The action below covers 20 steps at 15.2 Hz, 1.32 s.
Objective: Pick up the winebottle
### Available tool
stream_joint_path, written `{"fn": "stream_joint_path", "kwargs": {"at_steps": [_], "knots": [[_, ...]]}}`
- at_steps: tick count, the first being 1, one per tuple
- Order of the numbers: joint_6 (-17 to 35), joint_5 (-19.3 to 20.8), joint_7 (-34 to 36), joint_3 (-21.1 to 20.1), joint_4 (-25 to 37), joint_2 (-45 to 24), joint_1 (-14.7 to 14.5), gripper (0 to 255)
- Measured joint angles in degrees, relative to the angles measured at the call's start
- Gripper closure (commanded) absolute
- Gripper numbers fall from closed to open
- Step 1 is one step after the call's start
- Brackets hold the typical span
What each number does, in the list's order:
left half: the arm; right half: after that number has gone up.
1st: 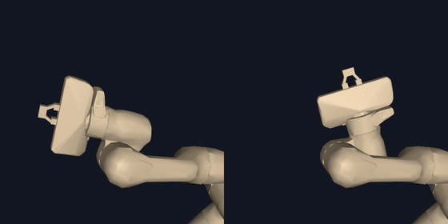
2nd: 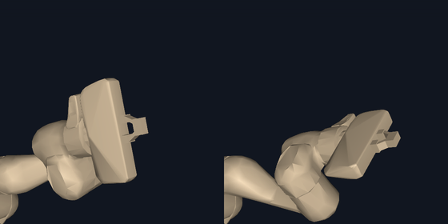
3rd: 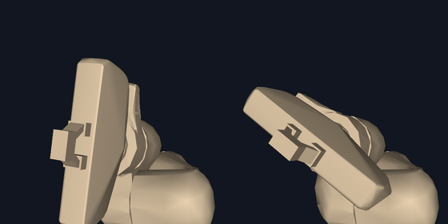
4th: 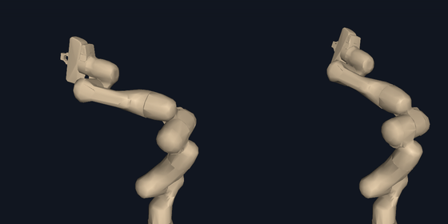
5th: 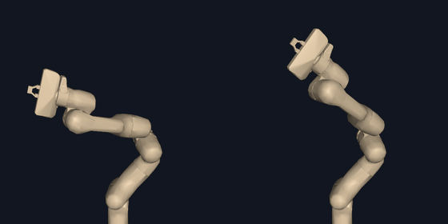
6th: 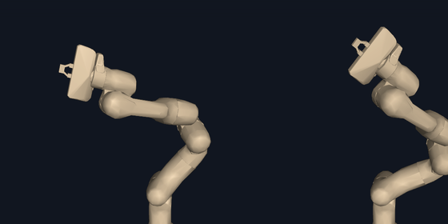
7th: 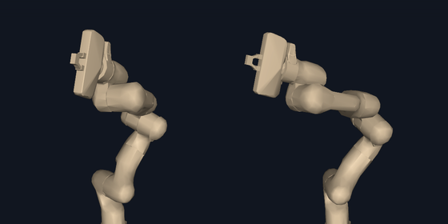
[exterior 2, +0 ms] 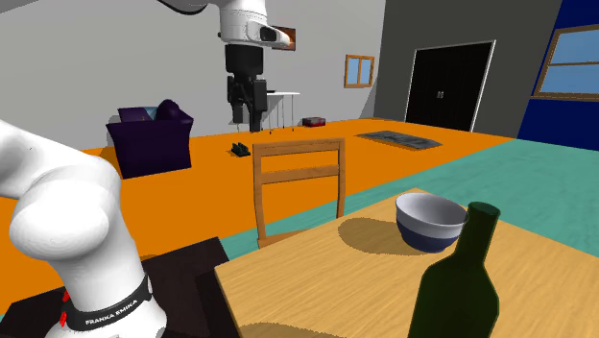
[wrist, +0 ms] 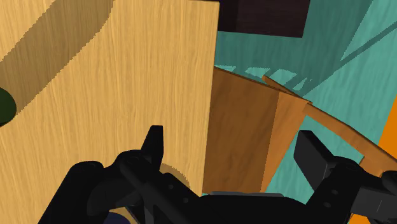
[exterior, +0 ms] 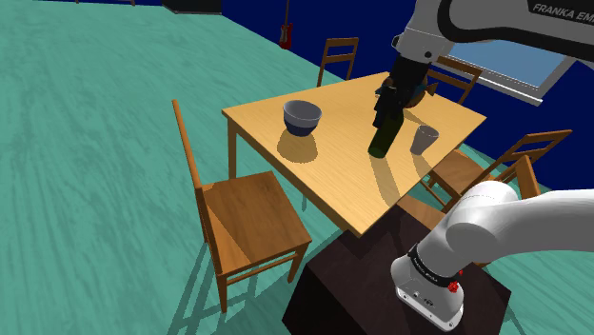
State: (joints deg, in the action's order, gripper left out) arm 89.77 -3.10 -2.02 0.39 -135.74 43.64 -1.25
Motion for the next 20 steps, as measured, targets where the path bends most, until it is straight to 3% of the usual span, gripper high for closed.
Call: {"fn": "stream_joint_path", "kwargs": {"at_steps": [6, 15, 20], "knots": [[0.9, 3.7, -5.6, 4.6, 1.2, -2.6, 1.7, 0], [4.0, 10.1, -18.2, 14.5, 7.9, -12.7, 4.7, 0], [6.3, 11.5, -25.0, 19.7, 13.4, -20.3, 5.6, 0]]}}
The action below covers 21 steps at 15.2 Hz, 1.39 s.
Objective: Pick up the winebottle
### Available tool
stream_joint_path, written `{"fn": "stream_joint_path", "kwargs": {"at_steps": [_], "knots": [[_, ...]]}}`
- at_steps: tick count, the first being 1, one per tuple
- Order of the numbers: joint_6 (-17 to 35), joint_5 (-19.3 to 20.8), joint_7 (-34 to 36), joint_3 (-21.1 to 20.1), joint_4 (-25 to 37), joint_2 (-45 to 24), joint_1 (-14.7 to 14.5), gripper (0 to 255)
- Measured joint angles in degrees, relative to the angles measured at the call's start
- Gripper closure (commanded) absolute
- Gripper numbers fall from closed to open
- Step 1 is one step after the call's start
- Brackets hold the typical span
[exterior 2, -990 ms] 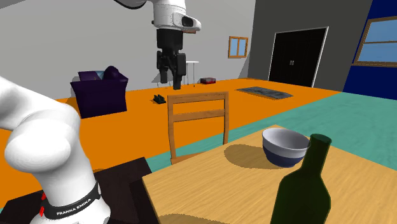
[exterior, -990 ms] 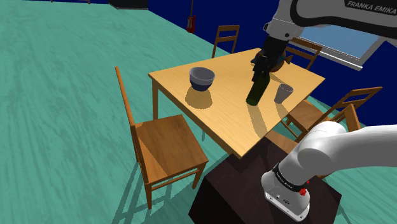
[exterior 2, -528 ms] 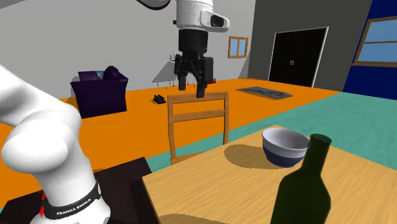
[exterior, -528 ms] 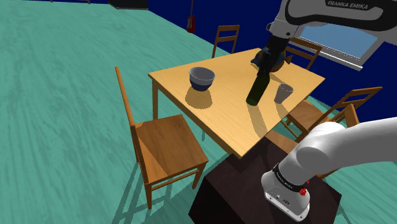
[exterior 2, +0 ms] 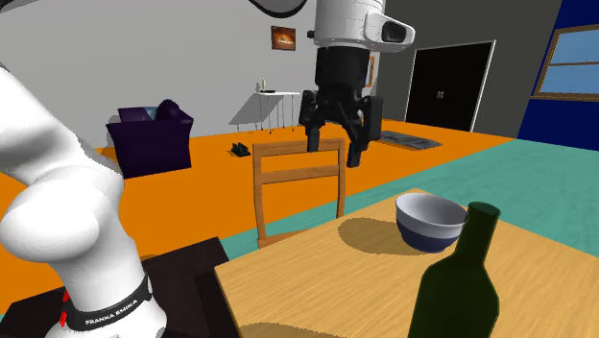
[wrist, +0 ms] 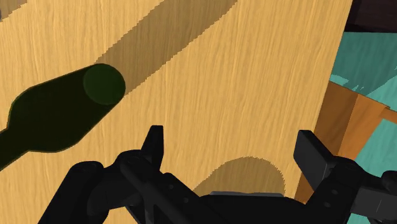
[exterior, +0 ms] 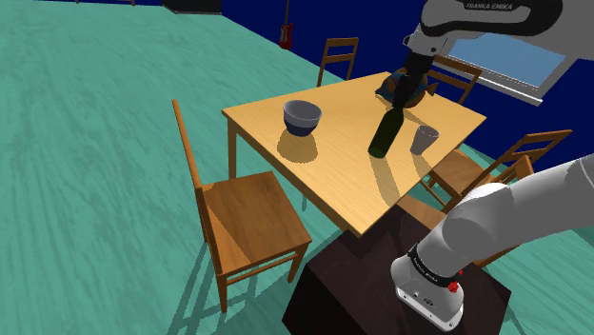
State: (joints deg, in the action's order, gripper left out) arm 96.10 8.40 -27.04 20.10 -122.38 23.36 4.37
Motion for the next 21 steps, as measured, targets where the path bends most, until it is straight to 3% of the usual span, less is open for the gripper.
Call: {"fn": "stream_joint_path", "kwargs": {"at_steps": [6, 10, 15, 21], "knots": [[1.5, -0.8, -9.0, 6.1, 9.3, -10.8, 1.1, 0], [1.3, -3.4, -15.4, 9.5, 17.8, -19.5, 2.3, 0], [0.0, -8.5, -23.9, 12.8, 29.9, -31.5, 6.1, 0], [3.5, -9.3, -25.0, 12.9, 28.1, -33.3, 6.7, 0]]}}
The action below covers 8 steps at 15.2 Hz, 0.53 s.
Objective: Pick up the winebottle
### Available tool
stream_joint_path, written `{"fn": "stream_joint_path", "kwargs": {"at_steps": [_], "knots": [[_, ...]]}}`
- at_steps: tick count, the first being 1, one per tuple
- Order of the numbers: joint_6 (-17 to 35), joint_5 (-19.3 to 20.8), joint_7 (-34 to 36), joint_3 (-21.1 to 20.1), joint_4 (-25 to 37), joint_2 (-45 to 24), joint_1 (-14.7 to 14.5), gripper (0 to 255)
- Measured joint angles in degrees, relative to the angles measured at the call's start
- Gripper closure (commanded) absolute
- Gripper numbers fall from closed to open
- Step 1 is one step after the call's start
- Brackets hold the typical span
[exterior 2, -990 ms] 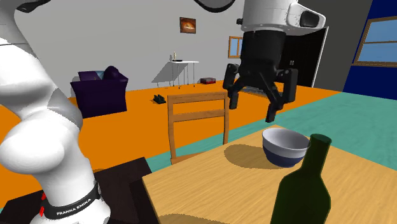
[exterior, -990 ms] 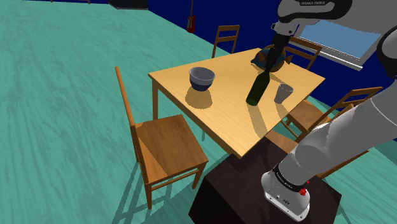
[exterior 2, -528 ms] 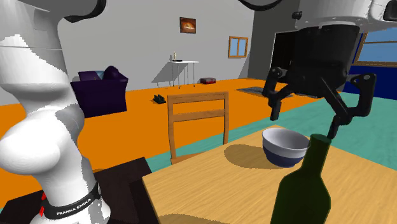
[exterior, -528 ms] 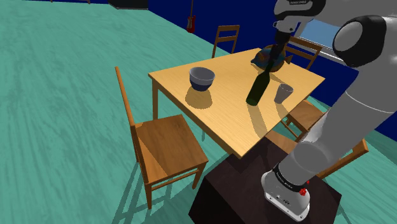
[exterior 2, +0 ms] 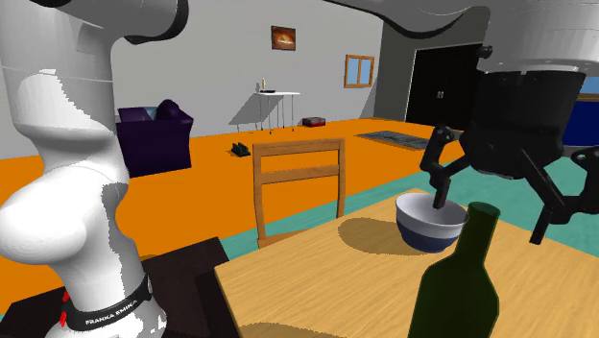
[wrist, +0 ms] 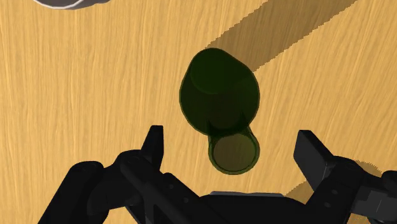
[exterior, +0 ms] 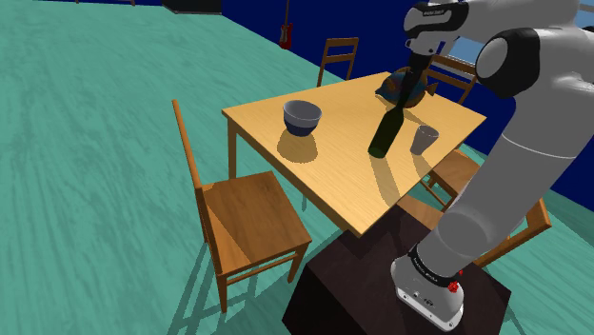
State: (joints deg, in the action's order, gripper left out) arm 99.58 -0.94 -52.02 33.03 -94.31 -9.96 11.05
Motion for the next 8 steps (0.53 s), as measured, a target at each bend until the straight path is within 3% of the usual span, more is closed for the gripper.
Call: {"fn": "stream_joint_path", "kwargs": {"at_steps": [2, 3, 8], "knots": [[1.4, 0.0, 0.2, -0.1, -1.5, 0.1, -0.1, 0], [1.7, 0.0, 0.1, -0.1, -1.6, 0.0, -0.1, 255], [1.9, -0.1, 0.1, -0.1, -1.8, -0.2, -0.1, 255]]}}
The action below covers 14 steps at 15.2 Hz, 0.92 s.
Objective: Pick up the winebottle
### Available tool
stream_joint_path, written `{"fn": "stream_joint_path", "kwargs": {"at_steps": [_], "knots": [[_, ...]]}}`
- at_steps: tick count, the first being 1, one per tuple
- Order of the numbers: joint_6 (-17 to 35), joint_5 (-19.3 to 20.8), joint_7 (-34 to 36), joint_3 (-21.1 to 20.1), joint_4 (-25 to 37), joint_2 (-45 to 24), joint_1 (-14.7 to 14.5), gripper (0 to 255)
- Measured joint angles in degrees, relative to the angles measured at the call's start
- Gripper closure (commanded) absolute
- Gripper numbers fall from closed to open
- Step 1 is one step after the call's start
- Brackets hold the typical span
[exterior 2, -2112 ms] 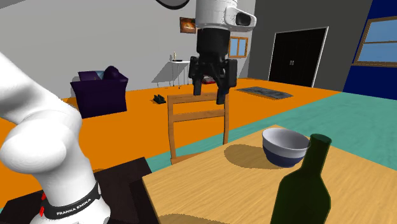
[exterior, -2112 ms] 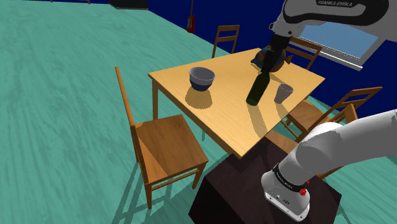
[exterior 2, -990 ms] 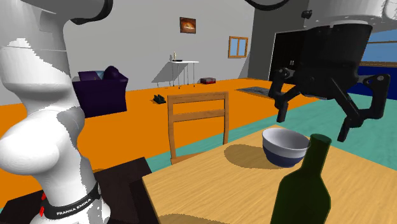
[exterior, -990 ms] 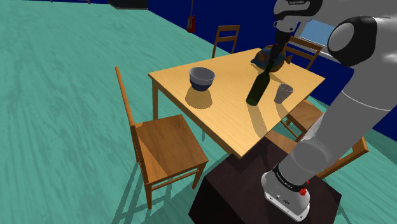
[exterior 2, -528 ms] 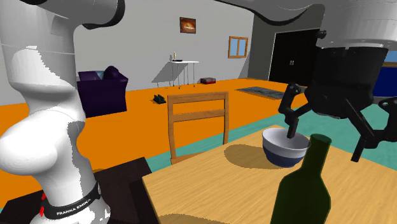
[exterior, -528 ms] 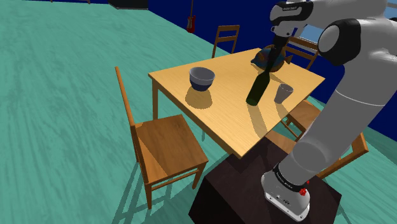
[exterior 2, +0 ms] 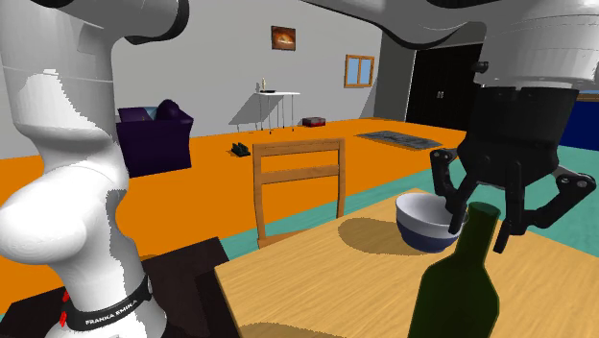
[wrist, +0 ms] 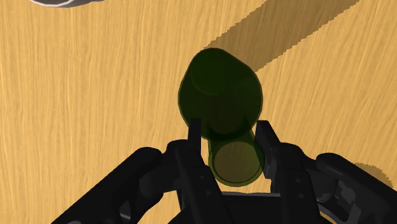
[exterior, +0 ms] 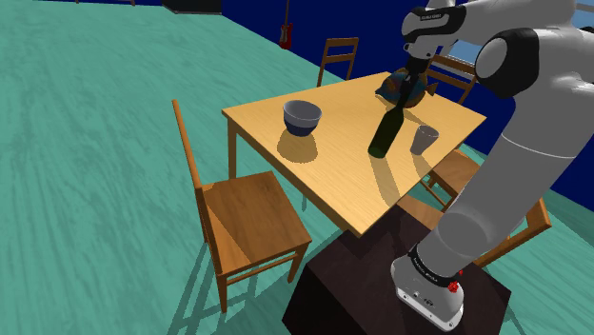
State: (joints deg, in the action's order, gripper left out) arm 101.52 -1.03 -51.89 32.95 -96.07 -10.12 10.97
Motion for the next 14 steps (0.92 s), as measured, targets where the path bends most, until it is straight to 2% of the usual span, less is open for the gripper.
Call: {"fn": "stream_joint_path", "kwargs": {"at_steps": [6, 14], "knots": [[-0.3, 0.0, 0.0, 0.0, 0.3, 0.0, 0.0, 255], [-6.1, 0.0, -0.4, 0.2, 6.1, 0.0, 0.3, 255]]}}
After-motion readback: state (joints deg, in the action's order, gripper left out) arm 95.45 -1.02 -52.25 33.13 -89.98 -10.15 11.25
